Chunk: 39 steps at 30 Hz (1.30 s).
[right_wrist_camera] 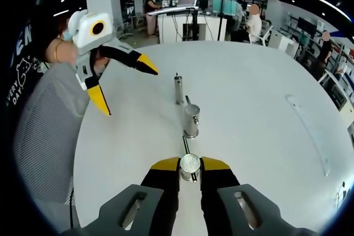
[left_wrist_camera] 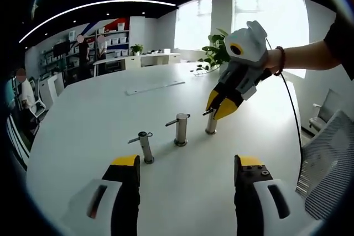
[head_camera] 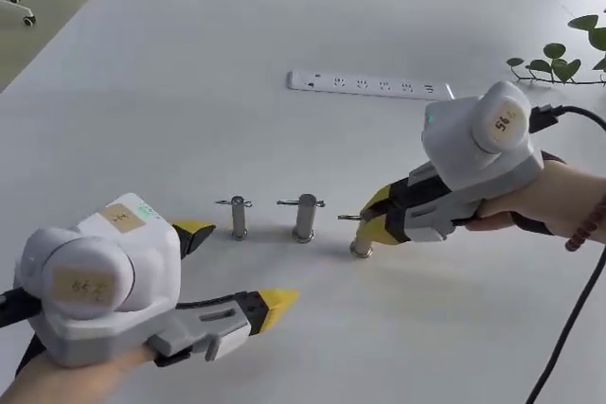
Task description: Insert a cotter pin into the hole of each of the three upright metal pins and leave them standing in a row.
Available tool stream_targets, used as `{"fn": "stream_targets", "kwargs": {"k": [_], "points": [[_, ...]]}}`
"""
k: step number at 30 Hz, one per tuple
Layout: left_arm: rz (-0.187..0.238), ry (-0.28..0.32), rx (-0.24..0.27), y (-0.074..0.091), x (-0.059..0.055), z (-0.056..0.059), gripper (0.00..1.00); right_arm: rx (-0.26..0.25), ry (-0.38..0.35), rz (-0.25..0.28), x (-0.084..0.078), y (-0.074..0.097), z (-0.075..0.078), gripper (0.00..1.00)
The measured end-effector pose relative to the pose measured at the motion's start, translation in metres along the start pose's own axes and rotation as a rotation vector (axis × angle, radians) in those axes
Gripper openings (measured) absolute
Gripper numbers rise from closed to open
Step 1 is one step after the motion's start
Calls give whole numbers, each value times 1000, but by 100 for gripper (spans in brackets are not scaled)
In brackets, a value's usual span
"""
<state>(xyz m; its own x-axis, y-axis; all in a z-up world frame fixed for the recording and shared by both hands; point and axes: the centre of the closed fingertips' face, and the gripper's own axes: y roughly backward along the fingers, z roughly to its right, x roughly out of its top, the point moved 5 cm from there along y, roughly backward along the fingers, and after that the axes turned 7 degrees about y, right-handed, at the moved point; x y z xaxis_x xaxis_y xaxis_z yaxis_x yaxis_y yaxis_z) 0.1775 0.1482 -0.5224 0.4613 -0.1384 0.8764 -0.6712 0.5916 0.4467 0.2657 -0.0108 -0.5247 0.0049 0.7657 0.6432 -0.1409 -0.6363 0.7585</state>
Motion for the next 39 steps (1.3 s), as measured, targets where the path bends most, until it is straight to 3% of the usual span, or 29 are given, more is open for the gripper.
{"fn": "stream_targets", "kwargs": {"k": [6, 20, 39], "points": [[13, 31, 14, 2, 0, -4, 72, -7, -8, -6, -5, -1, 11, 8], [19, 46, 23, 4, -1, -6, 73, 10, 5, -7, -3, -5, 17, 8], [7, 46, 26, 4, -3, -6, 73, 47, -24, 41, -5, -6, 22, 9]]}}
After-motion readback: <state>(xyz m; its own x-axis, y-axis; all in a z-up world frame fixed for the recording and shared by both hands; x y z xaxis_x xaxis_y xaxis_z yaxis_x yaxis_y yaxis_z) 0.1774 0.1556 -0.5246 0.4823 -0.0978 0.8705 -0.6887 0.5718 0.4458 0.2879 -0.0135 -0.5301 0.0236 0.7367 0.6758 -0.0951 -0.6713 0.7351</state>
